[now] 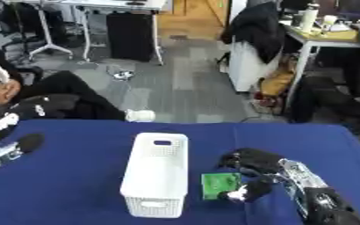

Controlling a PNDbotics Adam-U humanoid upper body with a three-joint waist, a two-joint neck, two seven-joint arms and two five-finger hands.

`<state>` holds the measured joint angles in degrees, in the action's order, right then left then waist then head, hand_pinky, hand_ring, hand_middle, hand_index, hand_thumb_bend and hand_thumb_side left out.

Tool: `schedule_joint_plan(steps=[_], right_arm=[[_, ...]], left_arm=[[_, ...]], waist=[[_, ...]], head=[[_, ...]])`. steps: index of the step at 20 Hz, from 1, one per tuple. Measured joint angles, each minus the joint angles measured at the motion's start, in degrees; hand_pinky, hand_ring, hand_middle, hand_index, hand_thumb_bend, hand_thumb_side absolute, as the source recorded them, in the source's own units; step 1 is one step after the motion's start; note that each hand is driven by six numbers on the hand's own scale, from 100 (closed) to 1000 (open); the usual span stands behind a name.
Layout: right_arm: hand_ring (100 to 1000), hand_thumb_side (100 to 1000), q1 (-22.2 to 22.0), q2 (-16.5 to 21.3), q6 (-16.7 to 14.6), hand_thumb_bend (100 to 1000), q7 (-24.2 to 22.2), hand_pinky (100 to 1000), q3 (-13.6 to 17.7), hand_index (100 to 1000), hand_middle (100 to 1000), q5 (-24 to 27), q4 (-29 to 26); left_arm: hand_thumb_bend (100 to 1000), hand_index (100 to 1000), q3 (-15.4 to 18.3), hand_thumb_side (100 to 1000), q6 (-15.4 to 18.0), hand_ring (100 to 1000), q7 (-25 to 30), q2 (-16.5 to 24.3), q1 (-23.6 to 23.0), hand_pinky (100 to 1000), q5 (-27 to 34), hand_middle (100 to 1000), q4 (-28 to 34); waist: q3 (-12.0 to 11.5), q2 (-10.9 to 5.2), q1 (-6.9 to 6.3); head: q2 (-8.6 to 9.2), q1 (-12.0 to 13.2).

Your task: Pick up objects on the table and place them in the box.

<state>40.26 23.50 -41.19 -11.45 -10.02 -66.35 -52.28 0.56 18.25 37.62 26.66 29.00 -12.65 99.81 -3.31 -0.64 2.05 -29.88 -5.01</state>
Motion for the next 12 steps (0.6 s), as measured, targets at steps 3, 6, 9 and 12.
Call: schedule_joint_plan(steps=[3,6,9,12], right_arm=[[798,1000,0.3,0.0,-0.1,518,-0.1,854,0.3,891,792,-0.8,0.7],[798,1000,0.5,0.0,-0.1,522,-0.2,855,0.6,891,792,-1.4,1.2],[799,1000,0.8,0.0,-0.1,525,-0.1,856,0.7,892,793,-2.0,1.7],[802,1000,0.9,0.0,0.0,526,0.0,859,1.0,893,797,-2.5,2.3]], left_arm=[[115,987,0.0,1000,0.1,968,0.1,0.0,0.0,859,0.0,1000,0.0],[115,986,0.0,1000,0.1,968,0.1,0.0,0.0,859,0.0,1000,0.0],[115,987,0.0,1000,0.1,968,0.1,0.0,0.0,859,0.0,1000,0.0],[115,987,0.0,1000,0.1,968,0.1,0.0,0.0,860,0.0,1000,0.0]], waist=[[0.0,0.00,0.00],[0.0,0.00,0.00],[0.0,0.00,0.00],[0.0,0.00,0.00]], head=[[0.00,0.0],[0.00,0.0],[0.00,0.1],[0.01,0.2]])
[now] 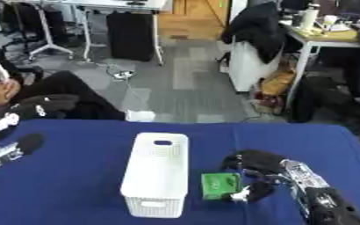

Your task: Pick up objects on the table and place them in the box.

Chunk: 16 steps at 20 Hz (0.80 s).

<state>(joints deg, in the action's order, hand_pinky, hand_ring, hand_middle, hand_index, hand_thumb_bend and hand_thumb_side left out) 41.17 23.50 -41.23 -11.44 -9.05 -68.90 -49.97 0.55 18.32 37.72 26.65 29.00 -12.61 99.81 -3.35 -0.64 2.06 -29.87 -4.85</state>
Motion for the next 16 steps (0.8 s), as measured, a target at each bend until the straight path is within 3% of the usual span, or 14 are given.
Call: schedule_joint_plan(steps=[16], right_arm=[[806,1000,3.0,-1.6,0.8,556,0.1,864,1.4,902,808,-4.7,4.3]], left_arm=[[113,987,-0.3,1000,0.1,968,0.5,-0.1,0.1,861,0.1,1000,0.0]], waist=[[-0.3,0.18,0.00]], head=[[0.00,0.3]])
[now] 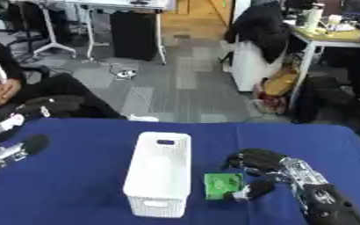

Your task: Pick up objects on the table and place them in the box.

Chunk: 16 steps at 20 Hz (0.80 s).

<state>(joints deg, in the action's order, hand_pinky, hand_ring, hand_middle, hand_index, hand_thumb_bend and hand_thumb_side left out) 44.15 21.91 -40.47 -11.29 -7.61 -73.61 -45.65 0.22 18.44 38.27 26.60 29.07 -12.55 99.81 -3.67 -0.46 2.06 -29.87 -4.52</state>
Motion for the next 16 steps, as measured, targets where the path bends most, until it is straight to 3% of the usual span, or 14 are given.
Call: schedule_joint_plan(steps=[16], right_arm=[[809,1000,2.1,0.0,0.2,599,3.6,867,0.3,900,808,-6.9,2.9]], left_arm=[[112,987,0.0,1000,0.0,969,0.4,-0.4,0.5,862,0.2,1000,0.0]], waist=[[-0.6,0.32,0.17]], head=[[0.39,0.0]])
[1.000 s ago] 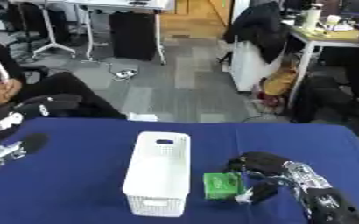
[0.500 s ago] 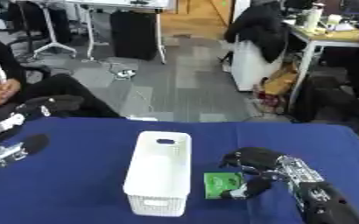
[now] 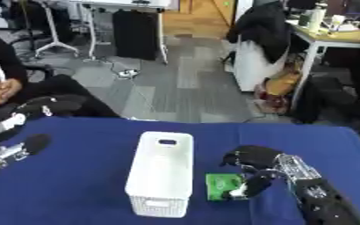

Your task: Pick up objects on the table and place them in the box.

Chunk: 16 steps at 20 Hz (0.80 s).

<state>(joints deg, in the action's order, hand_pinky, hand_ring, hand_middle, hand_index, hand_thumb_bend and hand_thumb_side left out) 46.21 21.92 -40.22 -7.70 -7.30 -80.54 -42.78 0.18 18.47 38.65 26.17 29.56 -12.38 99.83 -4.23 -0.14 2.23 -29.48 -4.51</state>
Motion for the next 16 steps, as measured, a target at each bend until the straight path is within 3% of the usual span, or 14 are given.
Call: schedule_joint_plan(steps=[16], right_arm=[[810,1000,-0.1,1.1,0.1,596,0.4,868,0.8,899,805,-3.6,3.7]], left_arm=[[111,987,-0.3,1000,0.1,969,0.3,-0.1,0.4,863,0.3,1000,0.2]], waist=[[-0.4,0.02,0.02]], head=[[0.67,0.0]])
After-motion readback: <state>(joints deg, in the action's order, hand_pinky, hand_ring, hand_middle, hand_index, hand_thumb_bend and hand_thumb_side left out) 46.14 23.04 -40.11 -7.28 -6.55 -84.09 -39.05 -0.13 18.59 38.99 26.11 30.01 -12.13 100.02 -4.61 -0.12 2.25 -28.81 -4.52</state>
